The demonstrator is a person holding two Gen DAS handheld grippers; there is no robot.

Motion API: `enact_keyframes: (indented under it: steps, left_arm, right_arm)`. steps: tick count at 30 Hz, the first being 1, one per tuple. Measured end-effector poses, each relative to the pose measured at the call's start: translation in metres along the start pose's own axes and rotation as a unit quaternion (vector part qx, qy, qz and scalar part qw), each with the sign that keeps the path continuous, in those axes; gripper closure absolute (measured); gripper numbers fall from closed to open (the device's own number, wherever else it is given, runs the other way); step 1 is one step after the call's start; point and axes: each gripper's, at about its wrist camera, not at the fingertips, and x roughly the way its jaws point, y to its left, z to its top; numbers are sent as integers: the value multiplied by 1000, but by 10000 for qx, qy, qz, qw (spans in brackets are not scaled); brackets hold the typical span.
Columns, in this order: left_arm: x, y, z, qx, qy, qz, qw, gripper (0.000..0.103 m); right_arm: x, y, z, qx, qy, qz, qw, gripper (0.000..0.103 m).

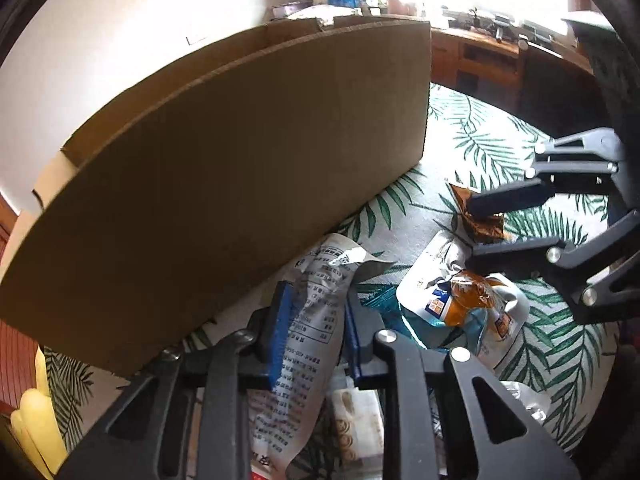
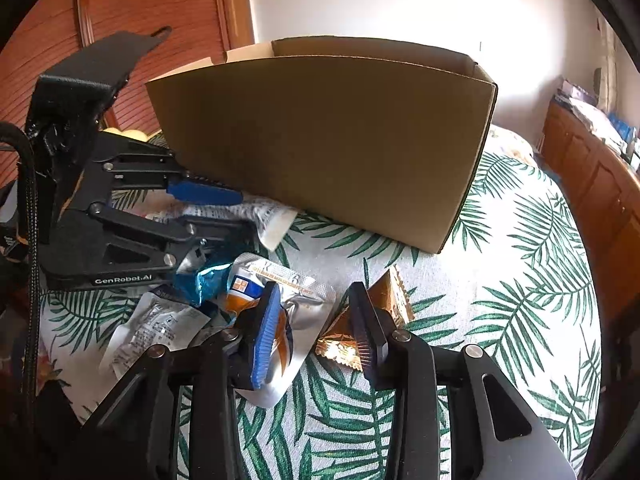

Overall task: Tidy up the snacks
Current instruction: 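Grasp the orange-white pouch with the right tool while the left tool grasps the white-red sachet, then lift both packets over the cardboard box and open both tools to drop them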

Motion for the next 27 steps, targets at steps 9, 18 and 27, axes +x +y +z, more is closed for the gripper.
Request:
enact_keyframes:
  steps: [9,18,27]
  left_arm:
    - [-33,22,-10,-351,-383,-24,9986,89]
    - [-51,29,-22,-662,-682,31,9955,90]
    - [-69,38,-21,-904,-970,46,9912,90]
  right_arm:
    - [0,11,-4,78,6,136,9999,61]
    - [12,26,-5,101,253,208,9994,49]
    - [20,34,-5,-74,444,-148,9989,41]
